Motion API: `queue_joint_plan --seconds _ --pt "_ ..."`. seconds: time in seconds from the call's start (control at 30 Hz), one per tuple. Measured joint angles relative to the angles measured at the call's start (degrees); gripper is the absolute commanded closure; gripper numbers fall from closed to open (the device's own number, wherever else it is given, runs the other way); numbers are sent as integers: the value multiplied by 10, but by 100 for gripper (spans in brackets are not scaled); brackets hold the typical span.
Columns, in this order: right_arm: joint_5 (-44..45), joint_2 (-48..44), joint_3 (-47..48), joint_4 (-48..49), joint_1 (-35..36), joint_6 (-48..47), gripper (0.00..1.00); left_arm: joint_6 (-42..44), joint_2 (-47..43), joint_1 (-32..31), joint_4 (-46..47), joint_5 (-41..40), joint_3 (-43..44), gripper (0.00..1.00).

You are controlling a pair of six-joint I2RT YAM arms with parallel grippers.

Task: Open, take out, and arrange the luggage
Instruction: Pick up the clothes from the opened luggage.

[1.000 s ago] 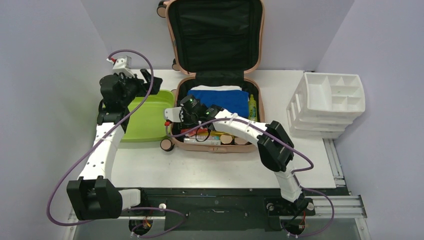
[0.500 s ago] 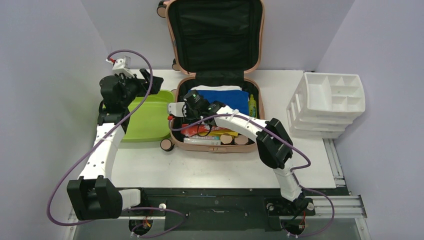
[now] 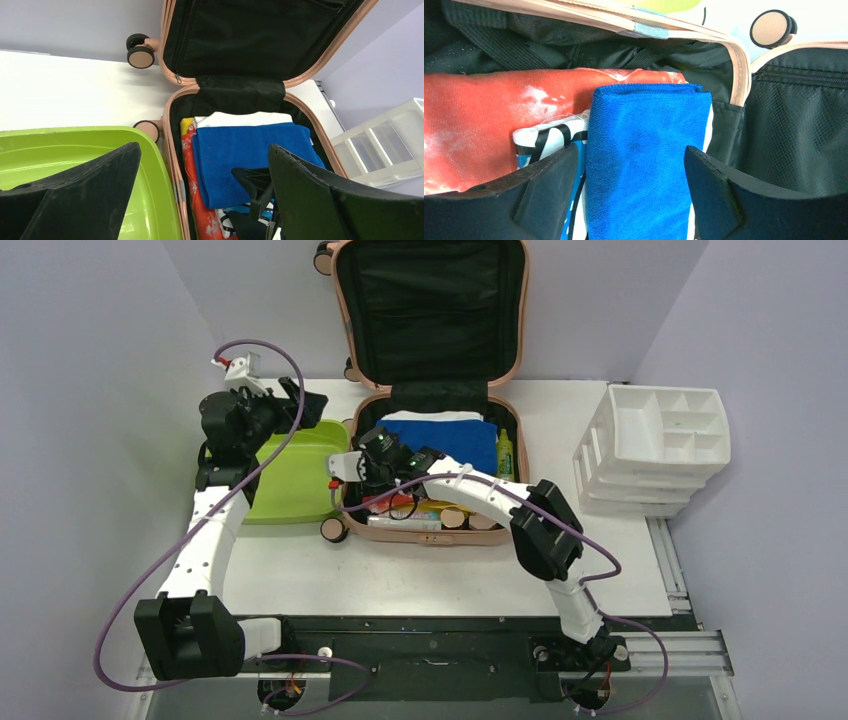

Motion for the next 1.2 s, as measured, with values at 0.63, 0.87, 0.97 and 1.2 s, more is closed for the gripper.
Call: queue_joint_plan --seconds 0.63,0.87,0.97,1.2 --pt "88 30 -12 76 13 -27 86 -59 33 0 12 -2 -21 4" --pt "78 29 -13 70 6 -7 92 -113 69 -22 -2 -6 -19 4" --pt "50 29 1 43 -7 19 94 -134 87 -48 -21 -6 -7 3" --pt "3 14 35 0 -36 60 96 -190 118 -88 -37 2 3 3"
